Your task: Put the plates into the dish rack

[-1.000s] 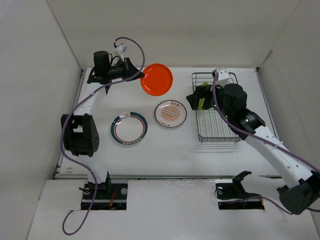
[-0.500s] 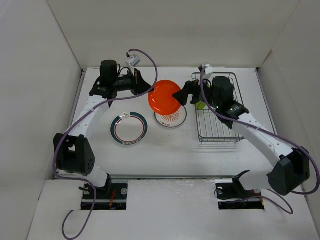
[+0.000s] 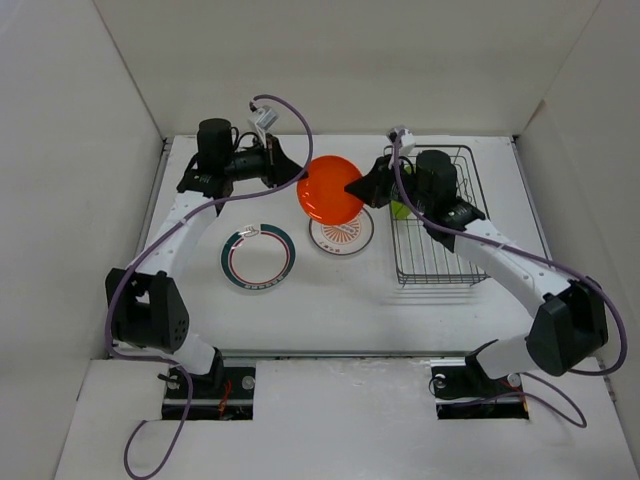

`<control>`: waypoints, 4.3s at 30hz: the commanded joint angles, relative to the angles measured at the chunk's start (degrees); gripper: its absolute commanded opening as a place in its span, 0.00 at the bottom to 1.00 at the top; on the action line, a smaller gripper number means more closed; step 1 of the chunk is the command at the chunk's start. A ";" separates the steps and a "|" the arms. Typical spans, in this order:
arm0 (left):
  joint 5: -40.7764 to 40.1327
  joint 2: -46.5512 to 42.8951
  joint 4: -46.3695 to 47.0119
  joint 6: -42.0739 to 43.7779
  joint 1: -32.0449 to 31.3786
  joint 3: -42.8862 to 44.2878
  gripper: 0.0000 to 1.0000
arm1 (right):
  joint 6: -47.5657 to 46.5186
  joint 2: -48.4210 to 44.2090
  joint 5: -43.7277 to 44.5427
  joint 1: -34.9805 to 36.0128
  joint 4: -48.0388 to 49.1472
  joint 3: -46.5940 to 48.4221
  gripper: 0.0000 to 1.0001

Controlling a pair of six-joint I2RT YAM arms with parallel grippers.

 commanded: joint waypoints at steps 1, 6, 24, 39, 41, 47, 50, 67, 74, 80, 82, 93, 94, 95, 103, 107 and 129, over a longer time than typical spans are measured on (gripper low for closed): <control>-0.43 -3.94 3.37 -1.53 -0.21 0.73 0.00 | -0.07 -0.79 -0.60 0.38 5.25 2.49 0.00; -11.74 -4.55 -2.68 2.41 -0.21 1.87 0.82 | -0.59 -7.63 9.75 -3.30 -0.09 1.78 0.00; -36.65 -2.63 -14.11 12.70 -0.21 9.68 1.00 | -15.81 -7.66 48.00 -16.32 -18.22 10.30 0.00; -36.65 -2.01 -15.26 12.71 -0.21 10.39 1.00 | -17.04 4.48 50.38 -15.79 -16.37 12.24 0.00; -36.65 -2.01 -15.26 12.71 -0.21 10.39 1.00 | -16.42 5.80 50.38 -15.26 -16.37 12.24 0.00; -36.65 -2.01 -15.26 12.71 -0.21 9.86 1.00 | -14.58 7.47 51.09 -14.65 -16.37 12.24 0.00; -36.65 -2.01 -15.26 12.71 -0.21 9.86 1.00 | -14.05 7.99 51.09 -14.12 -16.37 12.24 0.00; -36.12 -2.54 -14.73 12.71 -0.21 9.34 1.00 | -12.99 11.43 52.84 -12.54 -17.42 11.71 0.11; -36.12 -2.54 -14.73 13.23 -0.21 9.34 1.00 | -12.38 11.95 52.84 -12.54 -17.95 11.71 0.44; -38.32 -3.59 -13.68 13.85 0.66 7.41 1.00 | -12.38 11.95 53.37 -12.54 -18.48 12.33 0.55; -38.32 -4.20 -13.07 13.85 1.98 6.71 1.00 | -12.38 10.90 53.37 -12.54 -19.10 12.85 0.61; -44.31 -5.60 -19.03 18.24 15.78 -1.81 1.00 | -11.24 -1.91 49.96 -13.07 -23.23 11.90 1.00; -43.34 -6.40 -19.04 19.03 18.31 -3.65 1.00 | -10.71 -3.15 46.46 -13.07 -22.70 10.93 1.00; -41.94 -7.10 -19.82 21.38 19.47 -6.89 1.00 | -10.71 -4.47 43.91 -13.07 -21.31 9.88 1.00; -26.98 -9.57 -26.42 38.45 28.35 -17.38 1.00 | -13.43 -13.35 9.89 -12.98 -15.50 3.10 1.00; -20.68 -5.10 -29.49 41.97 28.97 -17.38 1.00 | -13.43 -14.67 3.99 -10.17 -14.88 1.96 1.00; -16.35 19.87 -29.32 39.60 26.25 -10.79 0.81 | -14.14 -19.51 3.27 -6.38 -13.73 -4.55 1.00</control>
